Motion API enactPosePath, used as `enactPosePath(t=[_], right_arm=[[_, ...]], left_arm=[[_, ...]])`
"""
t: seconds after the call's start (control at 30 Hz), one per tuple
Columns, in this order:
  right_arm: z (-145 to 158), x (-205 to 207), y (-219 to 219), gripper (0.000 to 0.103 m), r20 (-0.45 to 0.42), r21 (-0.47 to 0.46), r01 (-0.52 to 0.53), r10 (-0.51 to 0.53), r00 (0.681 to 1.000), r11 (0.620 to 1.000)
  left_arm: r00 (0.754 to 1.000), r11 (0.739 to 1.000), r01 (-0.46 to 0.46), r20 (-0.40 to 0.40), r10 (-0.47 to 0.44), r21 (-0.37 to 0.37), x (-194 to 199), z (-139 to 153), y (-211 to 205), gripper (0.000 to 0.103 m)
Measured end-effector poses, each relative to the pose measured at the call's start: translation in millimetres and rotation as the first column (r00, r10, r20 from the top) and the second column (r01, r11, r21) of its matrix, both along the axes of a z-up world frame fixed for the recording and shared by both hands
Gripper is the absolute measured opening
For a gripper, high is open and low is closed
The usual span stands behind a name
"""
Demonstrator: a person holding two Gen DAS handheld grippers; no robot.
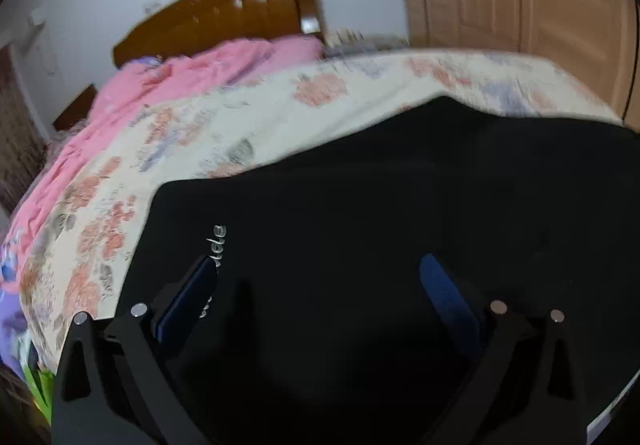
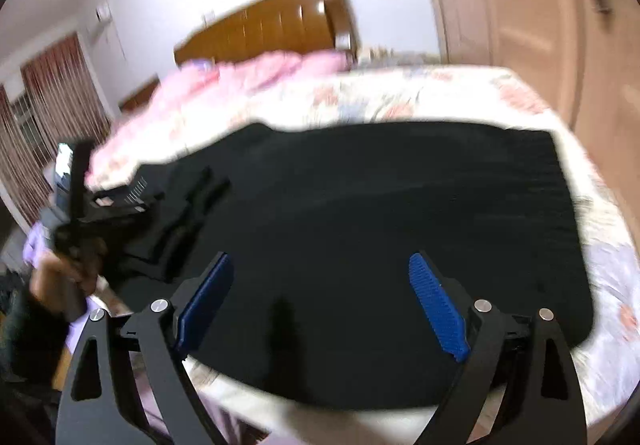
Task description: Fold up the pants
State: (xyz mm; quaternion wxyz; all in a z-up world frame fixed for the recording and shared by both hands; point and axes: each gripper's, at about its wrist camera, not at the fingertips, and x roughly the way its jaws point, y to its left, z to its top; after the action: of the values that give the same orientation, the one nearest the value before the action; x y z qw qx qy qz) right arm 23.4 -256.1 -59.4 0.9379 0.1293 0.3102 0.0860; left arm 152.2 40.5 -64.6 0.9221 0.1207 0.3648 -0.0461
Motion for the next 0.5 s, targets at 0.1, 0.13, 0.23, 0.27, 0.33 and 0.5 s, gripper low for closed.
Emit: enactPosePath(t=[0.1, 0.13, 0.23, 0.27, 0.33, 0.5], right_arm=[[-8, -32, -34, 0.087, 0.0, 0.112, 0.077, -0.077, 0.997, 0.991], [-15, -43, -44, 0.087, -0.016, 0.158, 0.103, -0.101, 0.995, 0.982], [-28, -58, -59, 0.087, -0.06, 0.207, 0.155, -0.146, 0.988, 0.966], [-32, -59, -62, 0.087, -0.069, 0.218, 0.159, -0.147, 0.987, 0.963], [-37, -57, -67, 0.087, -0.096, 0.233, 0.18, -0.162, 0.982, 0.956], [-44, -37, -71, 0.087, -0.122, 0.284, 0.17, -0.14, 0.983, 0.944]], left_arm=[[1.0, 1.0, -0.01, -0.023, 0.01, -0.003, -6, 7, 3, 0.101], [1.0, 1.0, 0.007, -0.004, -0.007, 0.004, -13, 12, 1, 0.101], [0.998, 0.998, 0.066, 0.009, -0.066, 0.017, -33, 16, -10, 0.101], [0.996, 0.996, 0.088, 0.003, -0.088, 0.023, -39, 12, -14, 0.102], [0.995, 0.995, 0.094, 0.01, -0.094, 0.028, -43, 5, -18, 0.102], [0.996, 0.988, 0.058, -0.061, -0.068, -0.143, -34, -2, 1, 0.102]])
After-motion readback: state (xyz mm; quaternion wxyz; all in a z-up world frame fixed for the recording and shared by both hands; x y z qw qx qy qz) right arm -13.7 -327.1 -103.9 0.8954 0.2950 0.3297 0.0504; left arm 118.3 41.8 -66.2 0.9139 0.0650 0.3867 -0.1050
